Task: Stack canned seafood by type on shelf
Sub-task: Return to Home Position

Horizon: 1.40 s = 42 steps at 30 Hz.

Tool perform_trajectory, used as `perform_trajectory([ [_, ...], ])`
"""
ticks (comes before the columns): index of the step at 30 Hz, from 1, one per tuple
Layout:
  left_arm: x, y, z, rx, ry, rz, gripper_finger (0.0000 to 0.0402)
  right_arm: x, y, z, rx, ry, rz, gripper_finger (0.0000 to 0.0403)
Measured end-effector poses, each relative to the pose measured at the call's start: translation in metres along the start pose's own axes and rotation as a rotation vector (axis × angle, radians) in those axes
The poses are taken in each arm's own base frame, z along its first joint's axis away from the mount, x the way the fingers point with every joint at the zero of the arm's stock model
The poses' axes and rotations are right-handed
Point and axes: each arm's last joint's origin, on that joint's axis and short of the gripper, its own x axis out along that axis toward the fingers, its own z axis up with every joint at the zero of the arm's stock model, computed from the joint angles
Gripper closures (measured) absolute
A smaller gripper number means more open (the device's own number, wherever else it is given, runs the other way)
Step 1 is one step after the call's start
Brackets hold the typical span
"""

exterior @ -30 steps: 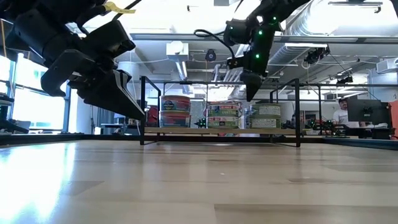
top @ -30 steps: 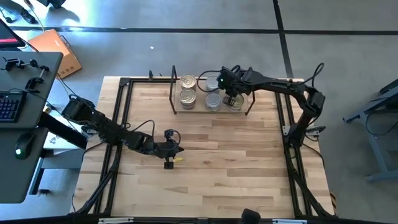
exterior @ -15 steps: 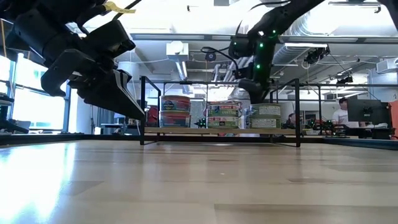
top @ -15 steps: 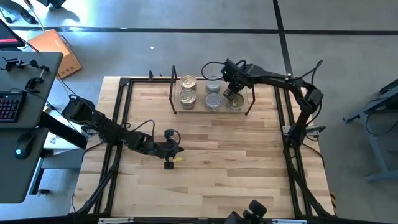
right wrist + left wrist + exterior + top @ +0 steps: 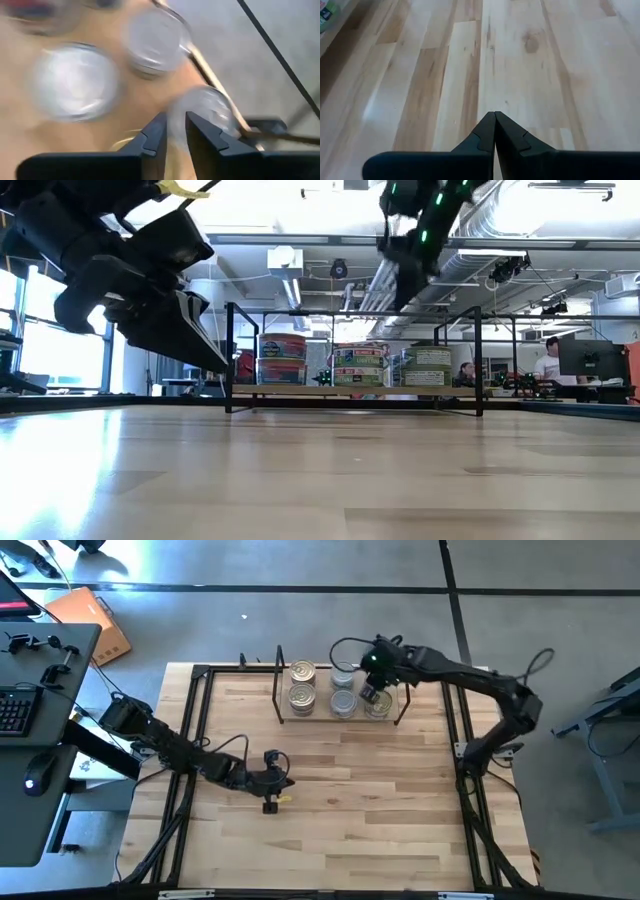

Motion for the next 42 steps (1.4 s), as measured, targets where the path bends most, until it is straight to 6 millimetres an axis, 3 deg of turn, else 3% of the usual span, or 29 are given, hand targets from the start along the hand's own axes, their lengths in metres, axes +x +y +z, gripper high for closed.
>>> perform_trajectory([
  [7, -0.003, -0.007, 0.000, 0.010, -0.016, -0.007, 0.0401, -0.065, 0.060, -0.010, -0.241, -0.204, 0.400, 0.0395],
  [10, -0.005, -0.010, 0.000, 0.018, -0.019, -0.008, 0.0401, -0.075, 0.081, -0.036, -0.296, -0.286, 0.529, 0.0400],
  [14, -0.005, -0.012, 0.000, 0.021, -0.024, -0.010, 0.0401, -0.078, 0.095, -0.089, -0.235, -0.349, 0.631, 0.0397],
  [20, -0.002, -0.005, 0.004, -0.044, -0.053, 0.023, 0.0401, -0.084, 0.084, -0.170, -0.049, -0.498, 0.764, 0.0402],
  [26, 0.001, 0.006, 0.017, -0.077, -0.131, -0.101, 0.0401, -0.081, 0.066, -0.222, 0.089, -0.716, 0.893, 0.0402],
  [32, -0.010, 0.026, 0.029, -0.105, -0.175, -0.146, 0.0401, -0.070, 0.058, -0.253, 0.070, -0.820, 0.957, 0.0403],
  [38, -0.048, 0.050, 0.045, -0.123, -0.271, -0.112, 0.0402, -0.063, 0.053, -0.270, 0.020, -0.934, 0.971, 0.0403],
  [42, -0.077, 0.063, 0.049, -0.126, -0.318, -0.097, 0.0401, -0.057, 0.056, -0.271, -0.018, -0.911, 0.940, 0.0403],
])
